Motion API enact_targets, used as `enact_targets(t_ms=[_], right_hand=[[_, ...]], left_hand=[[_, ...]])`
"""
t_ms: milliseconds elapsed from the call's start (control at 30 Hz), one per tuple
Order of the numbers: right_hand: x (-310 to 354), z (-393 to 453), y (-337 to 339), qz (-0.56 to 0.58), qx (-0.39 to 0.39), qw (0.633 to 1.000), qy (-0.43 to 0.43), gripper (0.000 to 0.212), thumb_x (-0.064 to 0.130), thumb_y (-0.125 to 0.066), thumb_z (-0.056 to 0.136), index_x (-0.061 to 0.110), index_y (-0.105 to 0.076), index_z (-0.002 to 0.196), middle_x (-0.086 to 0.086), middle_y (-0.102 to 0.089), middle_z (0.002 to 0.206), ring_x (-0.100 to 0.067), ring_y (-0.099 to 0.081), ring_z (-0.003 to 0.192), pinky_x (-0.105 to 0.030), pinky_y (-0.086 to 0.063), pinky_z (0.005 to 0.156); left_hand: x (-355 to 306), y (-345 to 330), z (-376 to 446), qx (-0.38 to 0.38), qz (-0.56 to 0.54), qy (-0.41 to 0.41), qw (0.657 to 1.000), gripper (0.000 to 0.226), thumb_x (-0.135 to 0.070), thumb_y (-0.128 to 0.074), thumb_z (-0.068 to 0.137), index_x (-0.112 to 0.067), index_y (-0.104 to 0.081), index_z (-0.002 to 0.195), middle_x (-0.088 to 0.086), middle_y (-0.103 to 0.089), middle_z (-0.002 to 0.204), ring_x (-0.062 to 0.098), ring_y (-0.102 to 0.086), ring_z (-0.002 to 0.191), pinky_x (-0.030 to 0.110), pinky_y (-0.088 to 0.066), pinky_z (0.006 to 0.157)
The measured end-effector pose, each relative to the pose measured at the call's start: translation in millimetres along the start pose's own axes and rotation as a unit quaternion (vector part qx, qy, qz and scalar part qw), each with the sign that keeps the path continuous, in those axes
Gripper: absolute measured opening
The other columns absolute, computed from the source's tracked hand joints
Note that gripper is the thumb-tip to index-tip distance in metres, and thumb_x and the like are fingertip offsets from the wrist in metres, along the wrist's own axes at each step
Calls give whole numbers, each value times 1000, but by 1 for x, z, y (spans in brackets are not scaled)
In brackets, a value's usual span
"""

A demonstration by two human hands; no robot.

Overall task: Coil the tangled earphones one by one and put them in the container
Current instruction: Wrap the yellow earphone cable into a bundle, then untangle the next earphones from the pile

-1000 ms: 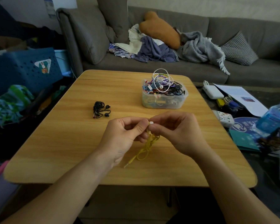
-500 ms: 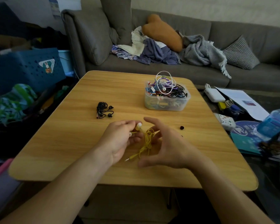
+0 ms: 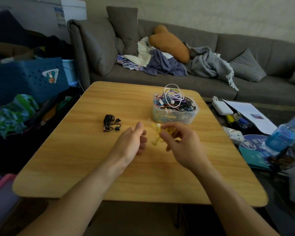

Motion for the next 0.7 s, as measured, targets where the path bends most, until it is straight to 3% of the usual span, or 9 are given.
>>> enact_targets(t_ms=[67, 133, 200, 267, 367, 467, 600, 700], right_hand=[[1, 11, 16, 29, -63, 997, -27, 9, 27, -68, 92, 28, -67, 101, 3, -68, 72, -6, -63, 56, -13, -45, 52], [4, 27, 37, 27, -105, 994, -32, 8, 30, -66, 94, 30, -65, 101, 7, -67, 73, -2, -61, 56, -9, -40, 48], [10, 48, 61, 8, -140, 990, -20, 8, 30, -63, 96, 31, -62, 104, 11, -65, 80, -1, -60, 64, -9, -40, 52], [9, 77, 81, -27, -158, 987, -26, 12, 29, -63, 96, 27, -62, 107, 8, -66, 88, -7, -61, 75, -17, -46, 62], [-10, 119, 94, -80, -126, 984, -95, 13, 32, -71, 89, 26, -68, 100, -1, -71, 95, -18, -66, 86, -37, -56, 76], [-24, 140, 87, -124, -82, 979, -139, 16, 30, -75, 83, 24, -73, 98, -8, -74, 101, -24, -67, 93, -34, -53, 79], [-28, 148, 59, -287, -40, 950, -116, 37, 34, -61, 94, 9, -69, 120, -12, -68, 123, -30, -58, 118, -33, -40, 99], [-30, 148, 37, -416, 57, 904, -85, 26, 20, -37, 103, 10, -60, 103, -17, -63, 124, -35, -54, 116, -37, -36, 95]], left_hand=[[-7, 5, 7, -30, 63, -52, 996, 51, -48, -36, 101, -5, -63, 101, 12, -65, 92, 26, -59, 82, 42, -49, 79], [-15, 14, 13, -87, 175, -140, 971, 42, -42, -42, 100, -6, -64, 96, 12, -66, 91, 27, -59, 82, 41, -49, 75], [-24, 25, 19, -161, 293, -227, 915, 21, -23, -50, 98, -9, -64, 94, 8, -63, 93, 24, -56, 87, 36, -46, 74], [-30, 37, 25, -218, 372, -264, 863, 14, -15, -53, 94, -13, -64, 103, 7, -59, 107, 26, -50, 106, 39, -46, 88], [-25, 55, 44, -239, 459, -187, 835, 39, -24, -59, 90, -19, -53, 128, 8, -46, 135, 31, -35, 128, 44, -37, 102], [-15, 64, 57, -177, 520, -75, 832, 61, -40, -60, 89, -27, -36, 144, 7, -27, 153, 34, -22, 139, 48, -27, 110], [-7, 64, 65, -141, 535, -39, 832, 49, -41, -65, 88, -24, -50, 132, 4, -44, 136, 31, -42, 124, 42, -37, 102], [-8, 64, 67, -187, 486, -86, 849, 31, -20, -70, 88, -20, -64, 118, 4, -49, 117, 27, -50, 108, 34, -45, 88]])
Point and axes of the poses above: each hand's wrist, its own z-axis towards the middle knuckle, its own y-axis out of the back of the hand, x = y × z, the point moved 4 cm from there along z, towards the middle knuckle
